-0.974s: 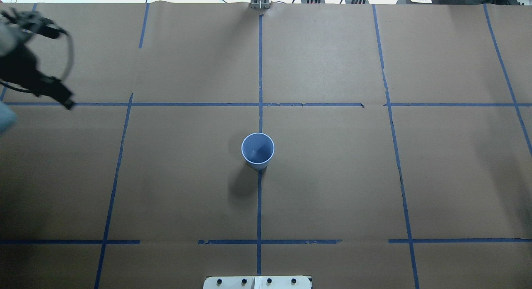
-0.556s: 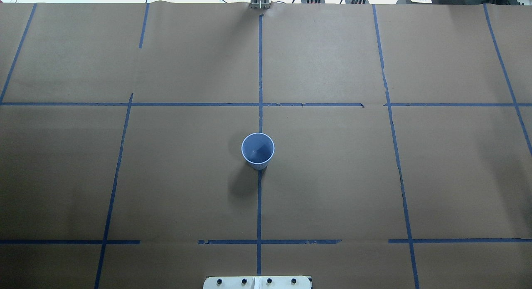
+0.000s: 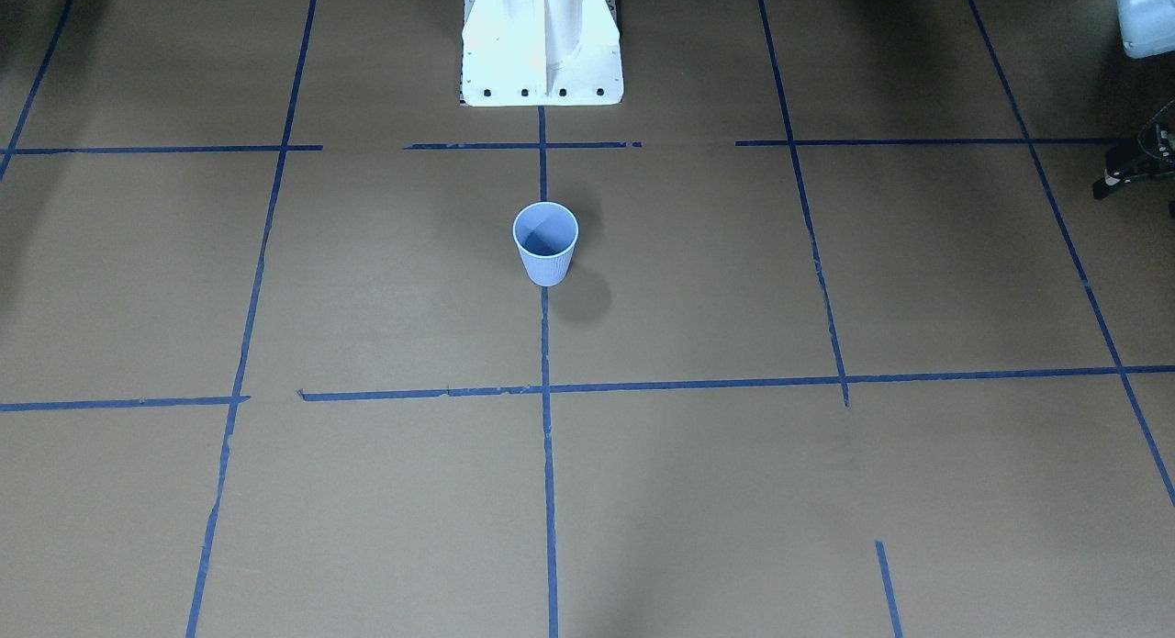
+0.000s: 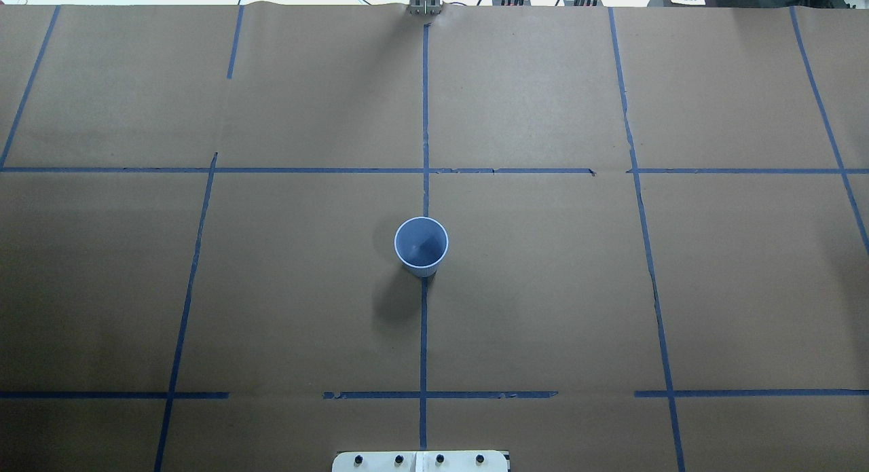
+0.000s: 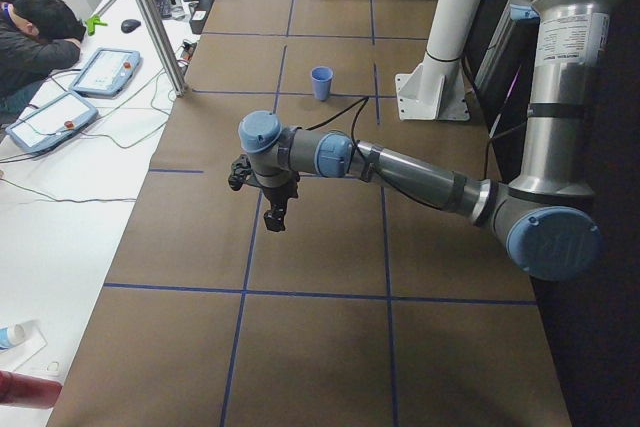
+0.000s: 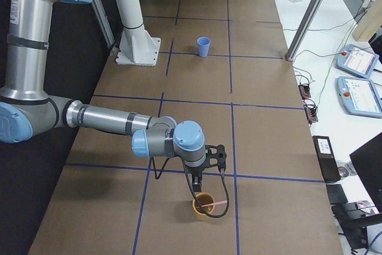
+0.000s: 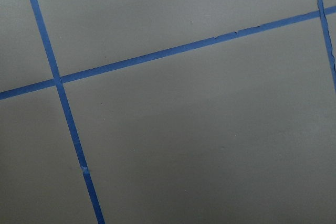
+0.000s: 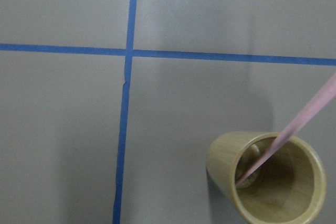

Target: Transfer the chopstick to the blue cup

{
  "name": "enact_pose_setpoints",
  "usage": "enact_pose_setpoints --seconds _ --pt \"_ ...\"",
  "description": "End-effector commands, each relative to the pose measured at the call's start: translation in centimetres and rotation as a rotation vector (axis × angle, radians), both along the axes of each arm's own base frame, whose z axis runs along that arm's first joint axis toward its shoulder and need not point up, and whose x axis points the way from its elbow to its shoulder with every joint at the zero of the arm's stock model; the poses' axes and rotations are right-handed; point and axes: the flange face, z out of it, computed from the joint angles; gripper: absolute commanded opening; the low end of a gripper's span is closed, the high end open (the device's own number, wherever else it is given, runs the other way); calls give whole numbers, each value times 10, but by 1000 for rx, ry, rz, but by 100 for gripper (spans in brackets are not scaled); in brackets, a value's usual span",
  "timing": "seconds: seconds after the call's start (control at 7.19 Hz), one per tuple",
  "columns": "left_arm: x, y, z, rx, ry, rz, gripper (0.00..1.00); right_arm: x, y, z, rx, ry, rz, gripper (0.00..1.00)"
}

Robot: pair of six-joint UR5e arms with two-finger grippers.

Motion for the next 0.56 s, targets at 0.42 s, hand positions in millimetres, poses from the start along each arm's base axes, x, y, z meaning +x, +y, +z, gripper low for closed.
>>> enact_pose_setpoints --seconds 0.42 --pt "-1 2 -10 22 6 1 100 26 -41 72 116 62 120 95"
